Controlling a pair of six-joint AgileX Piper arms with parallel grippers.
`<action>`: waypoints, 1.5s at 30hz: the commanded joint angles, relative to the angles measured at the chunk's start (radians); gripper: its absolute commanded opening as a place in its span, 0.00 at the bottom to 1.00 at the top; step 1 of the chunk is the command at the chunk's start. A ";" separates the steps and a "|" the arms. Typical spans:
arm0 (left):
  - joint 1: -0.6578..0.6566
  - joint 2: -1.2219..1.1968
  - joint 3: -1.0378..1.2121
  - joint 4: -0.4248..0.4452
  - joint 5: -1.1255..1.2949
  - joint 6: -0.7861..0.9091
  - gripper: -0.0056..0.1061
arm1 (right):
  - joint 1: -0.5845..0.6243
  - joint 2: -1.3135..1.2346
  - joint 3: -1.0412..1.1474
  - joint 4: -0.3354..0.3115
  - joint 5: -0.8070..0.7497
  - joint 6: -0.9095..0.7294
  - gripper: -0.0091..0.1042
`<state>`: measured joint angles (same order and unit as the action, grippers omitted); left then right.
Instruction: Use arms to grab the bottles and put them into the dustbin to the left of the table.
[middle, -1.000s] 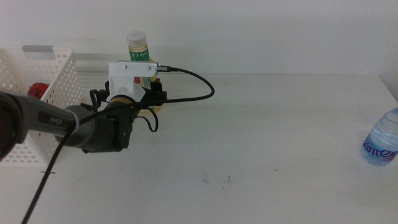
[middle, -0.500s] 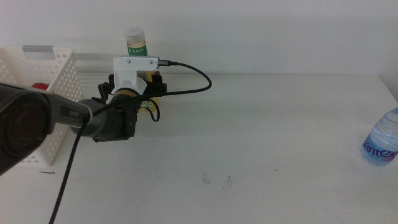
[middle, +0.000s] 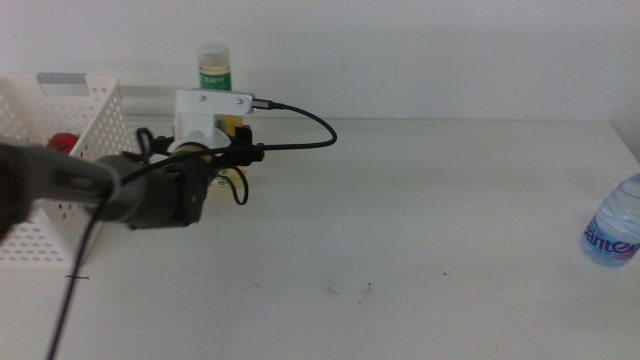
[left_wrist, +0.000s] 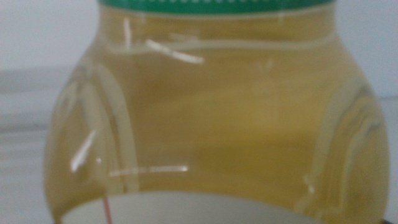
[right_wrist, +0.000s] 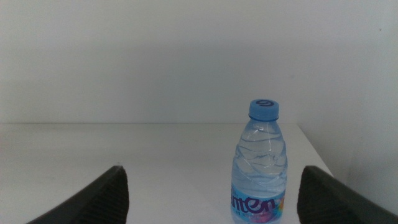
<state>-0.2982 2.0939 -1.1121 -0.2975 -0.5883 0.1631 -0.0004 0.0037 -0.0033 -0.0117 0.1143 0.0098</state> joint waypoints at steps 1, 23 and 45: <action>-0.012 -0.119 0.076 -0.007 -0.159 -0.034 0.19 | -0.009 -0.004 0.003 -0.009 -0.007 -0.004 0.82; 0.218 -0.647 -0.301 -0.006 1.380 0.128 0.13 | -0.009 -0.004 0.003 -0.009 -0.007 -0.004 0.82; 0.682 -0.215 -0.710 -0.018 1.745 0.281 0.13 | -0.009 -0.004 0.003 -0.009 -0.007 -0.004 0.82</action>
<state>0.3791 1.8740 -1.8010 -0.2976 1.1723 0.4463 -0.0004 0.0037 -0.0033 -0.0117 0.1143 0.0098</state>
